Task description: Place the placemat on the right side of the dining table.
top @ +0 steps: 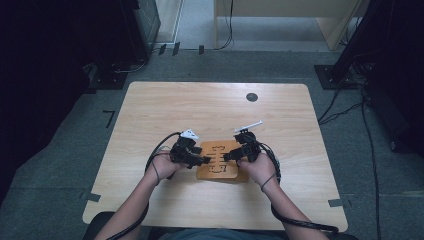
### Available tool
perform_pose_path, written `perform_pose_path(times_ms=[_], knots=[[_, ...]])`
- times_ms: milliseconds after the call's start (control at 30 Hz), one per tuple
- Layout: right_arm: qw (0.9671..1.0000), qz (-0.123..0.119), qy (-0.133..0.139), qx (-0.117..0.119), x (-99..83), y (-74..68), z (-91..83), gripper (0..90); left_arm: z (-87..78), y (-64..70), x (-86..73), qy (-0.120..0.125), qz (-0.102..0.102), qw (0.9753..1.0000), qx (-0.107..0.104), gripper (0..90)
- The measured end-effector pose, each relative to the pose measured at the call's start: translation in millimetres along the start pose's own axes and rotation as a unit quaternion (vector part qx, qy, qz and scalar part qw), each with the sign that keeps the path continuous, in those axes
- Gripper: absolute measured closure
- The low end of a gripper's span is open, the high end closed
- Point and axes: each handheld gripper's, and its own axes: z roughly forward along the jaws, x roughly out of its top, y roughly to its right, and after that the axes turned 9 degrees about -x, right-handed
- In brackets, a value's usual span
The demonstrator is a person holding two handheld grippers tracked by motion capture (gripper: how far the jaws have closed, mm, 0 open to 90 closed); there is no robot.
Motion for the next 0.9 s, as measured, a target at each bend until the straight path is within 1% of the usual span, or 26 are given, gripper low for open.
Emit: perform_pose_path(times_ms=[167, 233, 300, 400, 467, 500, 600, 833, 900], knots=[[0.9999, 0.012, -0.003, 0.010, 3.4, 0.3, -4.7, 41.0, -0.2, -0.3, 0.2, -0.001, 0.001, 1.0000, 0.000, 37.5], [0.9999, 0.010, -0.001, 0.012, 5.3, -1.4, -8.7, 41.3, -0.3, -0.4, 0.4, -0.001, 0.001, 1.0000, 0.001, 37.1], [0.9999, 0.003, 0.002, 0.011, 8.0, -4.3, -13.6, 41.5, -0.1, -0.5, 0.5, 0.000, 0.001, 1.0000, 0.002, 36.7], [0.9999, -0.005, 0.006, 0.007, 12.6, -9.9, -20.2, 41.5, -1.2, -3.0, 1.1, 0.002, -0.020, 0.9998, -0.006, 35.6], [0.9999, -0.009, 0.010, 0.006, 15.2, -12.2, -22.6, 41.4, -1.8, -3.9, 1.2, 0.004, -0.029, 0.9995, -0.009, 35.4], [0.9999, -0.008, 0.008, 0.005, 16.7, -13.6, -23.7, 41.4, -2.0, -3.9, 1.4, 0.004, -0.030, 0.9995, -0.009, 35.3], [0.9999, -0.012, 0.009, 0.004, 19.5, -15.5, -25.7, 41.8, -2.9, -3.1, 2.6, 0.004, -0.023, 0.9997, -0.004, 35.1], [0.9997, -0.022, 0.012, 0.002, 23.5, -21.2, -30.3, 42.1, -5.0, -2.5, 4.8, 0.009, -0.021, 0.9997, 0.011, 37.9], [0.9992, -0.034, 0.021, -0.006, 24.9, -24.4, -32.4, 40.6, -4.9, -1.9, 5.4, 0.011, -0.024, 0.9996, 0.014, 38.1]])
